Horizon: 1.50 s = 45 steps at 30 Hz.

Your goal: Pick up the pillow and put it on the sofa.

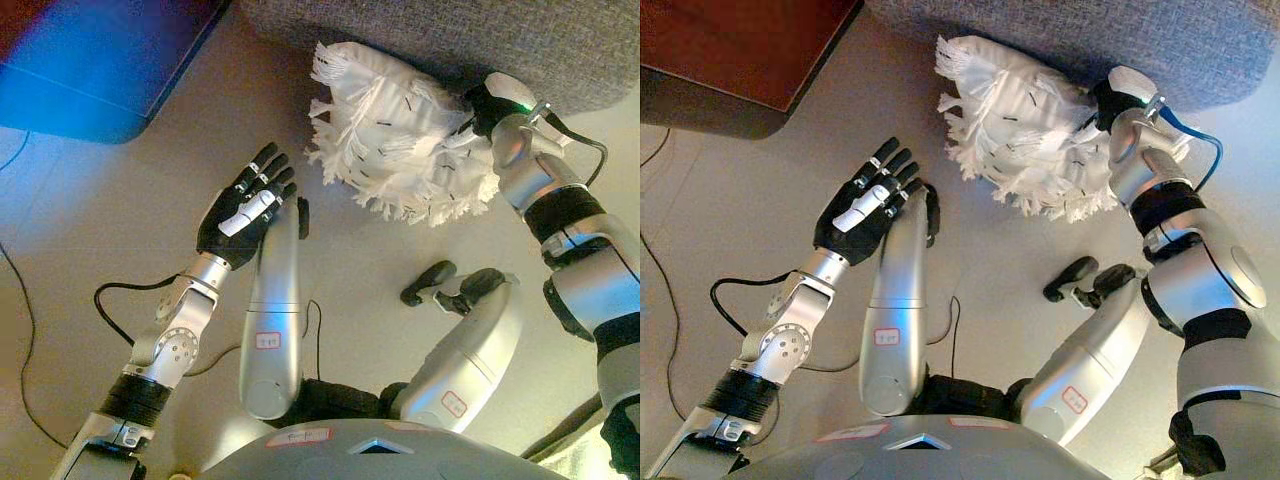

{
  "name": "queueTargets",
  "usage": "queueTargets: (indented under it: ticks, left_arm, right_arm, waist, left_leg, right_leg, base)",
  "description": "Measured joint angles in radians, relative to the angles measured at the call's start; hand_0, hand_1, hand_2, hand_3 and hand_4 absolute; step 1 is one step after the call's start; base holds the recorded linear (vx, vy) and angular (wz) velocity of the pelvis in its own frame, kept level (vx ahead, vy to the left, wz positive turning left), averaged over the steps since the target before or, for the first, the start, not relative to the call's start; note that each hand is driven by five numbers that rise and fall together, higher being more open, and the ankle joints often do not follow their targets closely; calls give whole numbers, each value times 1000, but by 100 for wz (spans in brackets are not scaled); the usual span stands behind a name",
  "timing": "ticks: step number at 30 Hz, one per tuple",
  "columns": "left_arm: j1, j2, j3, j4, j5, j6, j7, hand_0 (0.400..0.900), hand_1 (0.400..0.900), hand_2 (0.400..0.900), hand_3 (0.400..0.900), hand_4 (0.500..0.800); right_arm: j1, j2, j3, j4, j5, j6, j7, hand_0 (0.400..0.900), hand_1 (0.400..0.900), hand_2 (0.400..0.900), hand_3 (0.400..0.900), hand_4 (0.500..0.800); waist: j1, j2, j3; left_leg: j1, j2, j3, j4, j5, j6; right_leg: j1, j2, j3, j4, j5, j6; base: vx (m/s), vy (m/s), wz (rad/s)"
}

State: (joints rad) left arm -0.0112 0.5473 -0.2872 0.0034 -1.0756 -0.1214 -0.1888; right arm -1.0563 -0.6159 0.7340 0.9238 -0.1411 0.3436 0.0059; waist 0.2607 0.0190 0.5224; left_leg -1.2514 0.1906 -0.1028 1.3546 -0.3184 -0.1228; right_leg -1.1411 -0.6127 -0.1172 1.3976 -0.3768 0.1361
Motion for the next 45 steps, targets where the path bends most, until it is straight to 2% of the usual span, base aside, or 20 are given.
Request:
queueTargets:
  ticks: [15, 19, 24, 27, 30, 32, 38, 40, 45]
  left_arm:
    - [-4, -30, -15, 1, 1, 1, 52, 900, 900, 900, 900, 800]
    - [-4, -41, -19, 2, 13, 0, 123, 900, 900, 900, 900, 800]
    - [11, -73, 4, 37, 13, -3, 238, 900, 900, 900, 900, 800]
    - [63, -89, 45, 42, 12, -2, 295, 900, 900, 900, 900, 800]
    - [78, -129, 84, 79, 13, -7, 351, 900, 900, 900, 900, 800]
    - [87, -134, 90, 81, 21, -15, 378, 900, 900, 900, 900, 800]
    - [82, -158, 117, 84, 82, -29, 438, 900, 900, 900, 900, 800]
    - [76, -154, 124, 85, 102, -31, 460, 900, 900, 900, 900, 800]
    - [37, -154, 157, 93, 131, -4, 537, 900, 900, 900, 900, 800]
  right_arm:
    - [58, 84, -43, 18, 171, -18, -26, 400, 400, 400, 400, 500]
    - [106, 88, -79, -4, 188, -45, -53, 400, 400, 400, 400, 500]
    - [194, 79, -115, -149, 172, -57, -89, 400, 400, 400, 400, 500]
    - [257, 70, -155, -238, 138, -73, -103, 400, 400, 400, 400, 500]
    - [312, 31, -162, -324, 91, -83, -112, 400, 400, 400, 400, 500]
    - [360, 3, -172, -400, 72, -94, -116, 400, 400, 400, 400, 500]
    - [493, -51, -204, -554, 27, -133, -145, 400, 400, 400, 400, 500]
    - [545, -69, -223, -614, 18, -149, -149, 400, 400, 400, 400, 500]
    - [638, -82, -298, -775, 6, -183, -151, 400, 400, 400, 400, 500]
  waist:
    - [-1, 15, 0]
    - [-5, 17, 0]
    - [-11, 17, 1]
    - [-13, 15, 1]
    - [-12, 9, 2]
    - [-7, -2, 1]
    - [-14, -49, 1]
    - [-15, -56, -1]
    - [-63, -100, -5]
  left_leg:
    - [20, -1, -5, 24, -3, -1]
    - [50, 6, -2, 3, -2, 1]
    - [101, 32, 11, -70, 6, 5]
    - [172, 50, 29, -162, 20, 1]
    - [279, 61, 51, -306, 59, -1]
    - [368, 66, 76, -409, 88, -3]
    - [681, 50, 168, -712, 176, 2]
    - [768, 50, 177, -781, 189, -4]
    - [855, 66, 187, -839, 192, -10]
  right_leg:
    - [22, -10, 5, 27, -8, 1]
    - [61, -8, -9, 4, -7, 1]
    - [133, 15, -58, -79, 2, -2]
    - [215, 44, -103, -186, 31, 6]
    - [338, 85, -153, -355, 89, 20]
    - [433, 115, -185, -482, 137, 31]
    - [731, 169, -258, -845, 275, 53]
    - [828, 195, -276, -946, 313, 56]
    - [947, 237, -312, -1076, 363, 54]
  base:
    - [1, -1, 0]
    - [-9, -27, -7]
    - [-33, -31, -13]
    - [-32, -31, -20]
    - [-32, -41, -18]
    - [-60, -21, -14]
    - [11, -10, -18]
    - [26, -16, -15]
    - [99, -11, -15]
